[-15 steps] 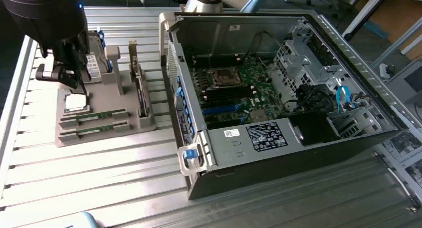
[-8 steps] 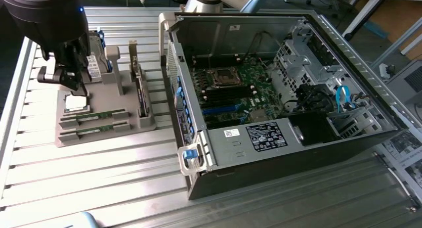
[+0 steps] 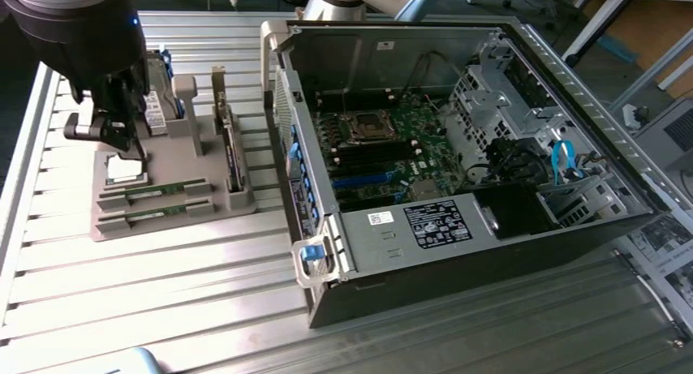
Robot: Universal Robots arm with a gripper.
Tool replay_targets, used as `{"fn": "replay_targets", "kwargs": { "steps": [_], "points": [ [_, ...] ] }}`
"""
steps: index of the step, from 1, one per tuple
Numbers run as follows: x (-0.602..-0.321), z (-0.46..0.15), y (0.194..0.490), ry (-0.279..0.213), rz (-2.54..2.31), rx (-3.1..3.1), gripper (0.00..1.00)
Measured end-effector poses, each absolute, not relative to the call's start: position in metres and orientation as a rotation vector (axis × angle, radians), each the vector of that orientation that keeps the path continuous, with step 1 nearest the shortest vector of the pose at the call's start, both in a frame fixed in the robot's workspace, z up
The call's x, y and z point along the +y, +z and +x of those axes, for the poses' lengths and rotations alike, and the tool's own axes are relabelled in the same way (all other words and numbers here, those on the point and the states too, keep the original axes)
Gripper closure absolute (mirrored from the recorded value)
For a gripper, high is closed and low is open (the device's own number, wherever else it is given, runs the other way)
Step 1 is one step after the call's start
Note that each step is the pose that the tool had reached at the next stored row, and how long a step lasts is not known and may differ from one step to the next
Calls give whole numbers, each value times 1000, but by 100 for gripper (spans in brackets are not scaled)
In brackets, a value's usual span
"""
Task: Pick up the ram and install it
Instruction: 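Pick up the ram and move it above insertion slot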
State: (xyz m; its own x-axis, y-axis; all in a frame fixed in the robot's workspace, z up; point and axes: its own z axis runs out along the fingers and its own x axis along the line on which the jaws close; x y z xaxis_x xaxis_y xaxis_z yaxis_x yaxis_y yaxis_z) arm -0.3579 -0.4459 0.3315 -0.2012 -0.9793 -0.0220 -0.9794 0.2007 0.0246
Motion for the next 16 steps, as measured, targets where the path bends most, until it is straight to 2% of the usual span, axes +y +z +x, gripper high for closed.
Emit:
{"fn": "replay_targets", "kwargs": {
  "steps": [16],
  "points": [
    [-446, -358, 325, 52, -1985, 2433, 64]
  ]
}}
